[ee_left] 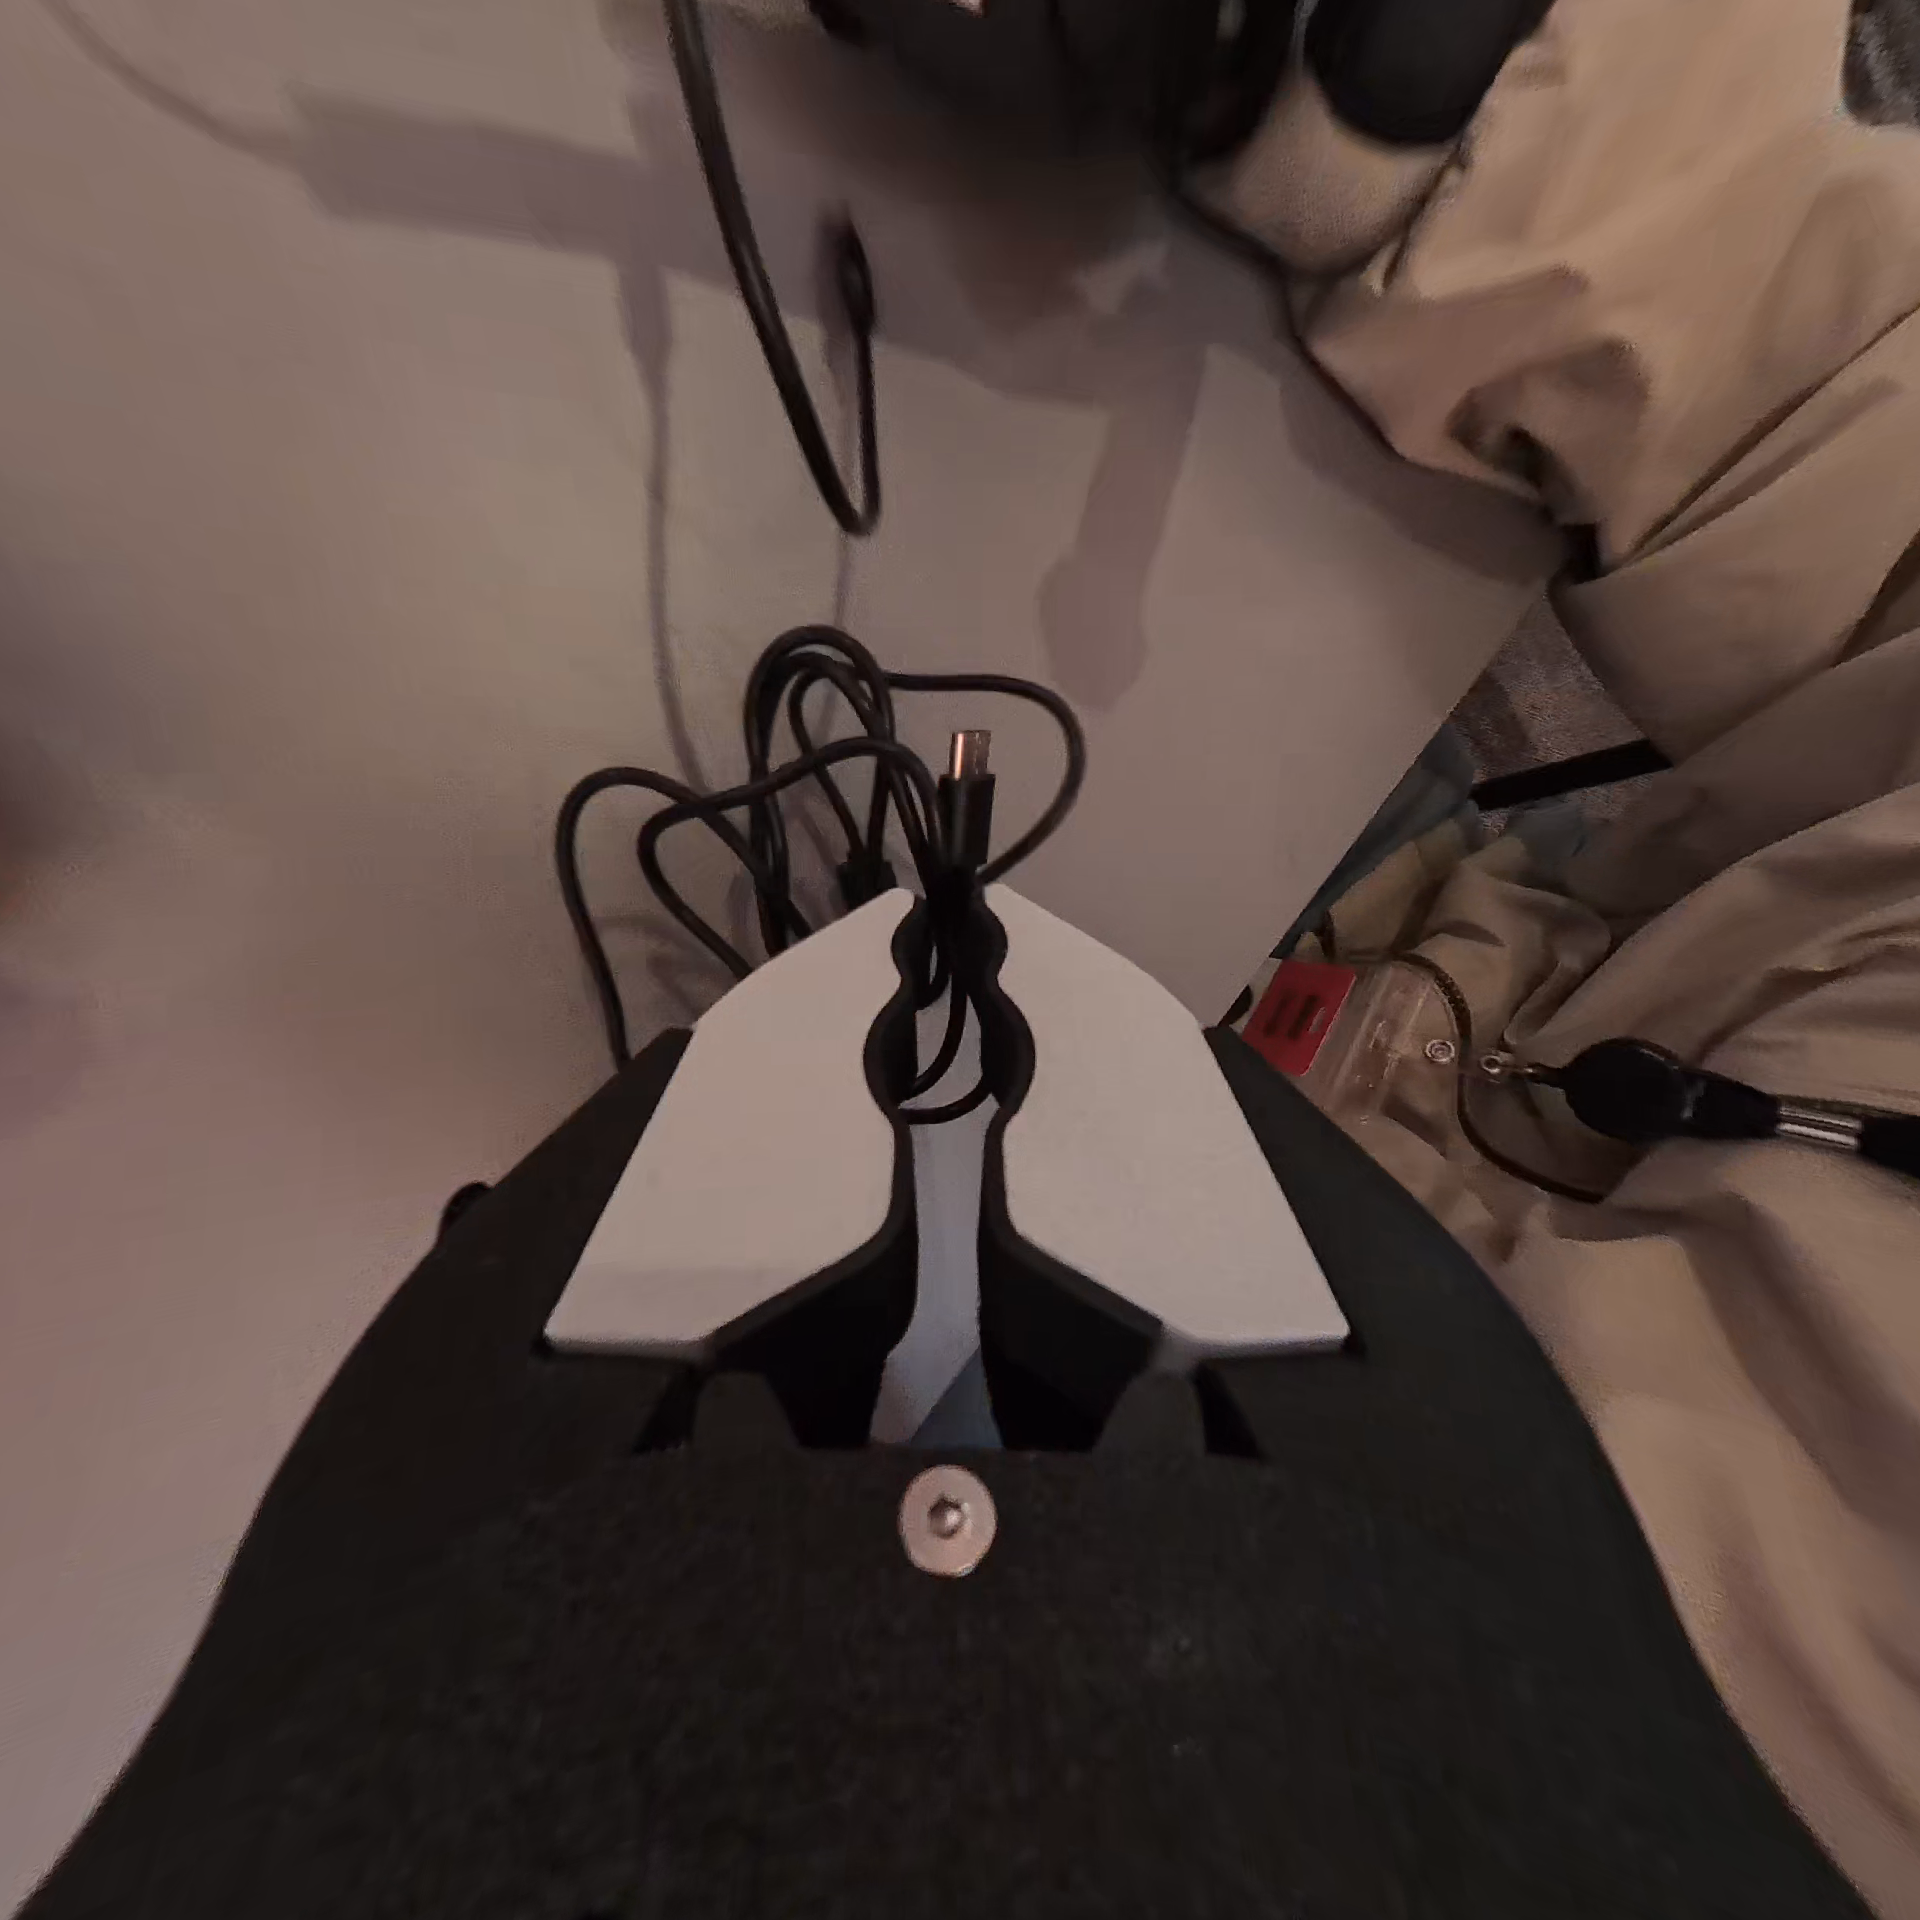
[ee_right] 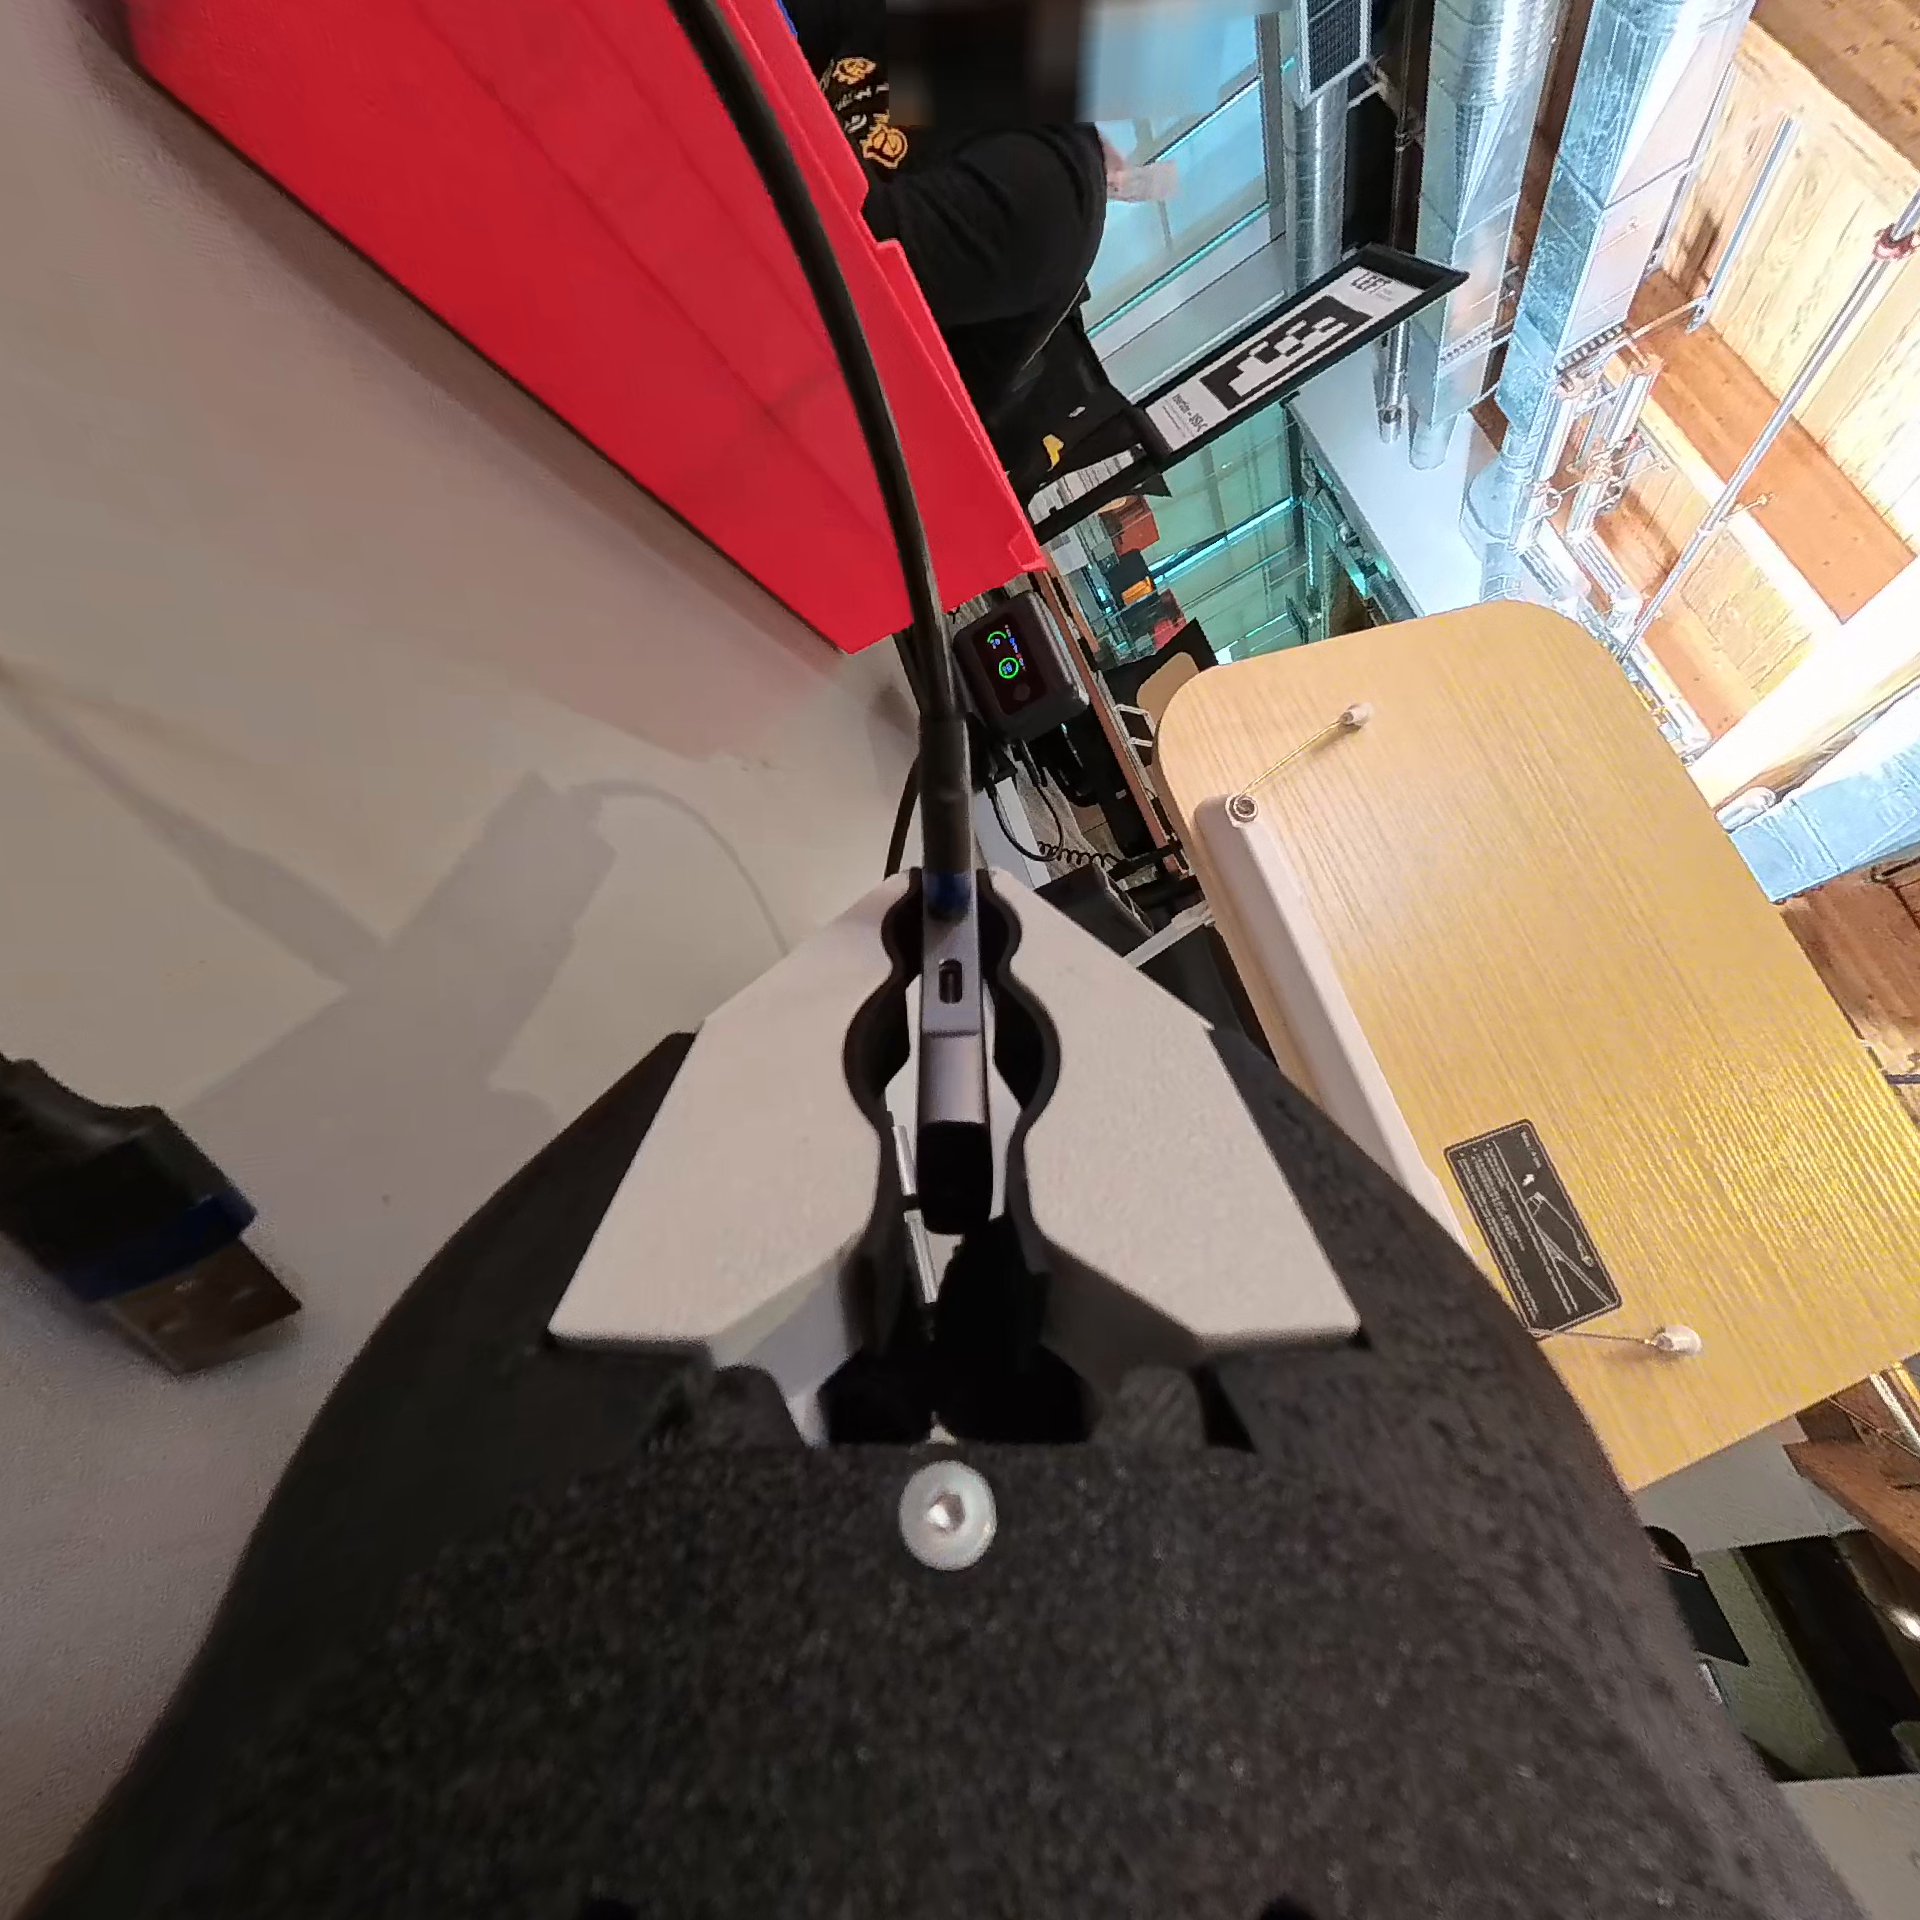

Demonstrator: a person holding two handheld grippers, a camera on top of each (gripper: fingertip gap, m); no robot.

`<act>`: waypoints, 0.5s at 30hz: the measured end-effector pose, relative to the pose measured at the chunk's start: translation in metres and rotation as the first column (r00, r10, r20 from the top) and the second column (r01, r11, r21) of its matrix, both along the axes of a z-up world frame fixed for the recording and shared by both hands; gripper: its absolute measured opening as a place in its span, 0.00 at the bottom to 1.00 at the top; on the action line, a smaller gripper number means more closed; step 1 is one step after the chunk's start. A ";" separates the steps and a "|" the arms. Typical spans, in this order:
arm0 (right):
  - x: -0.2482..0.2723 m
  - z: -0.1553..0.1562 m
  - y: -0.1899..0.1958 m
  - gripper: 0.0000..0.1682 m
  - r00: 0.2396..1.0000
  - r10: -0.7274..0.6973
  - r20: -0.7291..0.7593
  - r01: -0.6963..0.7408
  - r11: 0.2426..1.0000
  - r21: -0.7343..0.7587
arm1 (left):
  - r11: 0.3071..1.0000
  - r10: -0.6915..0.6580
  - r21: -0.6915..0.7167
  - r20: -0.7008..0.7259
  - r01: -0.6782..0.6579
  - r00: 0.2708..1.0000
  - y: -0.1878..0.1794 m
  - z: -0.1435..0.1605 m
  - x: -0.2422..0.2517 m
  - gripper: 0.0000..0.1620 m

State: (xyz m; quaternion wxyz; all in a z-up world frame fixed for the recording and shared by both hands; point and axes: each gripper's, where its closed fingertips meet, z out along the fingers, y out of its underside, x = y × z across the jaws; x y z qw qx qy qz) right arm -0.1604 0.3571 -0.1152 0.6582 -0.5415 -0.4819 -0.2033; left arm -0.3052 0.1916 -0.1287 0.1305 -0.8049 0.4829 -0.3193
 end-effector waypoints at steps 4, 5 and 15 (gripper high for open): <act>-0.001 -0.002 0.000 0.04 1.000 0.003 0.008 -0.003 1.000 -0.007 | 0.998 -0.029 0.060 -0.061 0.032 0.998 -0.005 -0.040 -0.001 0.04; -0.001 -0.003 0.000 0.04 1.000 0.004 0.011 -0.003 1.000 -0.006 | 0.995 -0.037 0.093 -0.075 0.044 0.996 -0.003 -0.044 -0.004 0.04; -0.001 -0.005 0.001 0.04 1.000 0.006 0.011 -0.006 1.000 -0.017 | 0.998 -0.017 -0.053 0.147 0.025 0.989 -0.003 -0.034 0.000 0.04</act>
